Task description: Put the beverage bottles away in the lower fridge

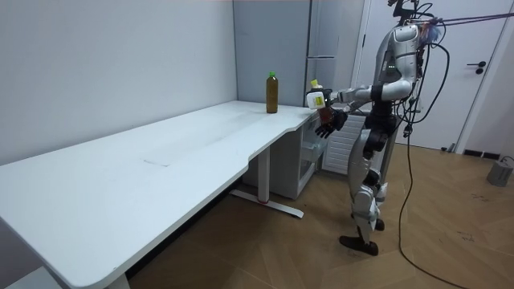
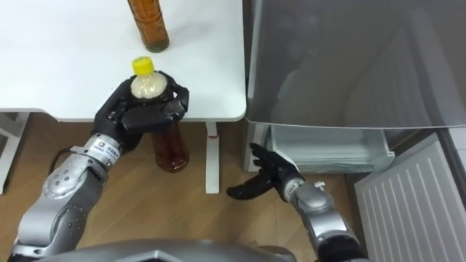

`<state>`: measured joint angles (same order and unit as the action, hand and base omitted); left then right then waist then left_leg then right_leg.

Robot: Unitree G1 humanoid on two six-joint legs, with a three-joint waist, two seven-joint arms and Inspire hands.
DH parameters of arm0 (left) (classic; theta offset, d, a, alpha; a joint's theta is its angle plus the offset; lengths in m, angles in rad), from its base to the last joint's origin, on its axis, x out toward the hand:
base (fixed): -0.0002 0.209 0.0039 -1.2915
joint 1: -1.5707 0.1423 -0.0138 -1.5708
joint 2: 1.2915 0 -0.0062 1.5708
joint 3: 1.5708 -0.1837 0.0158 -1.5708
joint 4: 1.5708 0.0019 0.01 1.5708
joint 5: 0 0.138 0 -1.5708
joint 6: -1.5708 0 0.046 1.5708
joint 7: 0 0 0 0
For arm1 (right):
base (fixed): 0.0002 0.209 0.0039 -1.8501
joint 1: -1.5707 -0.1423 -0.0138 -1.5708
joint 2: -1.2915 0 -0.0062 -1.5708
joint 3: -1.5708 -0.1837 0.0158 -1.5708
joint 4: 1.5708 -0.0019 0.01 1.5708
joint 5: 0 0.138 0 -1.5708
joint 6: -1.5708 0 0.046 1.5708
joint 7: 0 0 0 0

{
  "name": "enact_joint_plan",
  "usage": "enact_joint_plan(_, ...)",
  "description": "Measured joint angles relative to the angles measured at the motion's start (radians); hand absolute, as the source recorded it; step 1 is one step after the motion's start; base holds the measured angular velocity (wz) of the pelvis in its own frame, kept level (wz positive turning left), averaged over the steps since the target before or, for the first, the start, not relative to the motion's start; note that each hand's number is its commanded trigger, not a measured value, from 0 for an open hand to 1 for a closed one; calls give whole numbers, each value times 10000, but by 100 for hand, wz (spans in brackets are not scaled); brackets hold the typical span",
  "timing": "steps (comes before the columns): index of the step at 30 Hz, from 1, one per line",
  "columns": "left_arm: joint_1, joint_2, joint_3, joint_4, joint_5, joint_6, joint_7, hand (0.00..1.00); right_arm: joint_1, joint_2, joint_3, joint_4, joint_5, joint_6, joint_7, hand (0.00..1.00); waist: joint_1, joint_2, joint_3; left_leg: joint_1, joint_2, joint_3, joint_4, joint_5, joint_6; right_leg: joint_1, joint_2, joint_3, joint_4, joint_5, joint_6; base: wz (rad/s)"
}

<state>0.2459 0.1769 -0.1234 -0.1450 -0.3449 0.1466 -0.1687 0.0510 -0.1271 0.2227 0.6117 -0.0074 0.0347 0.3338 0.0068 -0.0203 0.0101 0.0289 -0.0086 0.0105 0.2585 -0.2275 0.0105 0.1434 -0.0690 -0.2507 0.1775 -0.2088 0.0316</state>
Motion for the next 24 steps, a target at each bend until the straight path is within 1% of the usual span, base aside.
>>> enact_joint_plan(2,-4,-84,-20,-2,246,-35,-10,100,84,-20,27,-564,5,33,354,0,-5,33,9,-27,9,-3,19,1,0,-74,-1,0,96,0,0,0)
enact_joint_plan(4,-4,-93,-131,5,364,-35,-34,100,143,-15,142,-1189,54,55,913,0,-39,34,10,-19,11,-3,97,0,1,-55,1,0,95,0,0,0)
enact_joint_plan(7,-5,-80,-385,53,403,-41,-40,100,176,-15,302,-1662,186,101,1368,0,-20,38,13,1,-3,0,96,-1,5,-25,-10,14,97,0,0,0)
enact_joint_plan(10,-5,-91,-550,178,669,-43,-43,100,217,2,422,-1960,363,101,1534,0,-22,44,17,6,-3,1,96,-1,5,-20,-10,16,97,0,0,0)
enact_joint_plan(15,-5,-120,-702,279,1008,-43,-45,100,201,-9,499,-2031,423,100,1888,0,-16,89,47,-17,2,-2,81,-2,6,-45,-5,20,116,0,0,0)
enact_joint_plan(19,-7,-115,-900,278,1019,-69,-45,100,201,-13,674,-2170,431,99,2064,0,-26,86,46,-28,-6,-7,16,-1,8,-52,-10,17,120,0,0,0)
enact_joint_plan(21,-7,-104,-1095,284,1020,-181,-45,100,201,-4,709,-2398,440,91,2199,0,-25,73,53,-22,-8,-7,-12,2,8,-63,-12,16,120,0,0,0)
enact_joint_plan(24,-63,-104,-1387,418,1017,-447,-45,100,195,-11,815,-2711,585,63,2319,0,-19,40,72,-12,-10,-5,3,6,9,-63,-12,13,116,-1,1,0)
